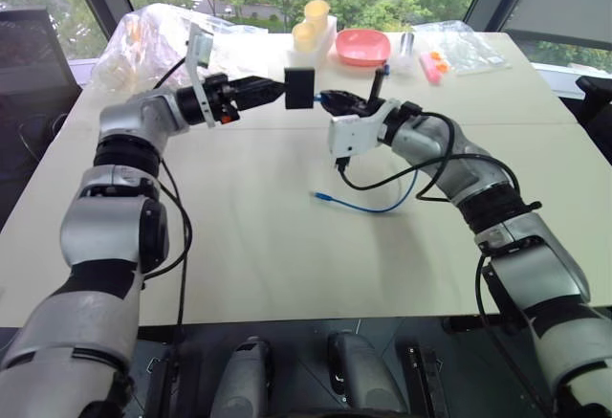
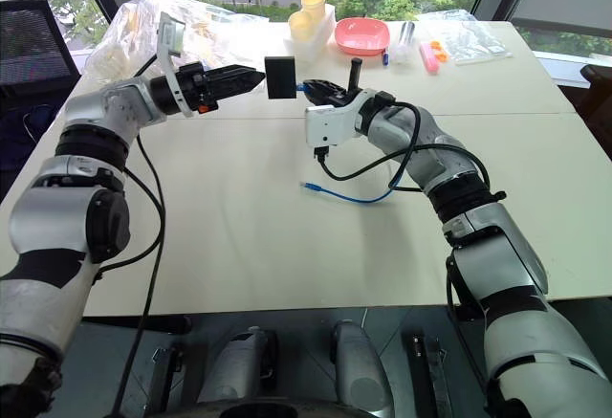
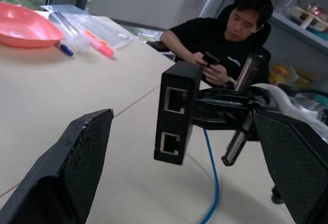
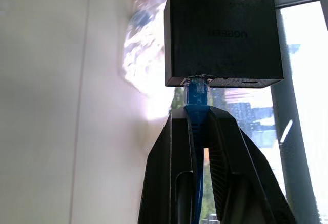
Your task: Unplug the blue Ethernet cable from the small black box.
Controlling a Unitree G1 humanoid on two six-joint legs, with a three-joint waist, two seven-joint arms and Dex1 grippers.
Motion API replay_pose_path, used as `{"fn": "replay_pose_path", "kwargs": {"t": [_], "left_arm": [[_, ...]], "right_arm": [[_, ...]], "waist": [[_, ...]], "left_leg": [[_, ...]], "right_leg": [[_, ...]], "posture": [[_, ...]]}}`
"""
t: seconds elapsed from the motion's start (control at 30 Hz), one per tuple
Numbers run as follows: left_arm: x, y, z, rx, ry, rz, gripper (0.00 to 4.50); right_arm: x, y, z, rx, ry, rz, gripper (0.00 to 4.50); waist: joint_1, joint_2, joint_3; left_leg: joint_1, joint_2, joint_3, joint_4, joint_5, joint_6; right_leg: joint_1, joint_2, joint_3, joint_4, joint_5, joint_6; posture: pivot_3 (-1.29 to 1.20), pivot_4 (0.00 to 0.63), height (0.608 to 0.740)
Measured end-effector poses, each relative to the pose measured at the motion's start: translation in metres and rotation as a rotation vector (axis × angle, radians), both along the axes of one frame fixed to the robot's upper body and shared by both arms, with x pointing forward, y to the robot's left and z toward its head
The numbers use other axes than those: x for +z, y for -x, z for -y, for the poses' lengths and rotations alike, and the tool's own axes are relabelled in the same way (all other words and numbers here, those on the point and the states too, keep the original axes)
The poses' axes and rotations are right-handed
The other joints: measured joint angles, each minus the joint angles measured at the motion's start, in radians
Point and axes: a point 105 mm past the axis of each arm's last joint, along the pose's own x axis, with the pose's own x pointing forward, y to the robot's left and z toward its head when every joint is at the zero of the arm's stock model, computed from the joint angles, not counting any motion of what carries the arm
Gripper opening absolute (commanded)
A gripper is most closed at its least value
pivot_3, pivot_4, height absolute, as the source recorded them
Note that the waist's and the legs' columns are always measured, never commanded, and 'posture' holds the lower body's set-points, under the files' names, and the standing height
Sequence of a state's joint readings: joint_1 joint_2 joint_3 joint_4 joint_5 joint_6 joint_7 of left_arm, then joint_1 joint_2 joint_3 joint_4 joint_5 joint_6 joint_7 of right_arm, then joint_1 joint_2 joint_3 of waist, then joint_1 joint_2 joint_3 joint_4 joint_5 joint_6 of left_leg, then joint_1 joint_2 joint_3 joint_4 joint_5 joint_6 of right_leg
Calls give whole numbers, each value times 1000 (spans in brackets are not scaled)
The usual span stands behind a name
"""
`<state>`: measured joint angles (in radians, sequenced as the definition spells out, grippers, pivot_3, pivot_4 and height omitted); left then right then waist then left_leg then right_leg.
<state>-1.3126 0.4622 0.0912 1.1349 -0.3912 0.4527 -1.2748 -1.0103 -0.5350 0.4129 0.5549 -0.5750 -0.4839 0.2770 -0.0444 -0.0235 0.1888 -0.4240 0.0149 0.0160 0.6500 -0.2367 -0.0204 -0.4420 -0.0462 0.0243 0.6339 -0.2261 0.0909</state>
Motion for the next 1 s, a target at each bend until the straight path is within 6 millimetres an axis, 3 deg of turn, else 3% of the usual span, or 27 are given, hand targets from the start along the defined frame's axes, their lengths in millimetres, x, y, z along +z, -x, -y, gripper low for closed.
{"fn": "replay_pose_path", "kwargs": {"t": [0.17, 0.3, 0.43, 0.6, 0.67, 0.83, 0.93, 1.0], "left_arm": [[-16, -1, 10, -23, -35, -19, 4500], [-11, -3, 14, -10, -11, -4, 4500], [3, -4, 17, -13, 10, 40, 3288], [0, -2, 21, -39, -4, 38, 1134], [-1, -1, 23, -52, -5, 36, 511], [-4, -1, 21, -51, -23, 29, 546], [-5, 1, 14, -56, -14, 3, 546], [-3, 3, 4, -62, 11, -24, 546]], "right_arm": [[-4, 7, -6, 2, -7, -7, 43], [-1, 11, -10, 8, -5, -3, 43], [0, 13, -16, 16, -12, -6, 0], [-2, 14, -18, 12, -9, -18, 0], [-3, 14, -17, 6, 1, -22, 0], [-7, 20, -19, 23, 37, -51, 2301], [-14, 20, 0, -34, 16, -131, 3806], [-22, 25, 24, -89, -167, -329, 3806]], "waist": [[2, 0, 0], [1, 0, 0], [1, 0, 0], [1, 0, 0], [1, 0, 0], [1, 0, 0], [3, 0, 0], [6, 0, 0]], "left_leg": [[0, 0, 0, 0, 0, 0], [-1, 0, 0, 0, 0, 0], [0, 0, 0, 0, 0, 0], [0, 0, 0, 0, 0, 0], [0, 0, 0, 0, 0, 0], [0, 0, 0, 0, 0, 0], [0, 0, 0, 1, 0, 0], [-1, 0, -3, 1, 0, 0]], "right_leg": [[0, 0, 0, 0, 0, 0], [-1, 0, 0, 0, 0, 0], [-1, 0, 0, 0, 0, 0], [-1, 0, 0, 1, 0, 0], [-1, 0, 0, 1, 0, 0], [-1, 0, 0, 1, 0, 0], [0, 0, 0, 1, 0, 0], [1, 0, -1, 0, 0, 0]], "posture": [[0, 150, 740], [0, 150, 740], [0, 150, 740], [0, 150, 740], [0, 150, 740], [0, 150, 740], [0, 150, 740], [0, 150, 740]]}}
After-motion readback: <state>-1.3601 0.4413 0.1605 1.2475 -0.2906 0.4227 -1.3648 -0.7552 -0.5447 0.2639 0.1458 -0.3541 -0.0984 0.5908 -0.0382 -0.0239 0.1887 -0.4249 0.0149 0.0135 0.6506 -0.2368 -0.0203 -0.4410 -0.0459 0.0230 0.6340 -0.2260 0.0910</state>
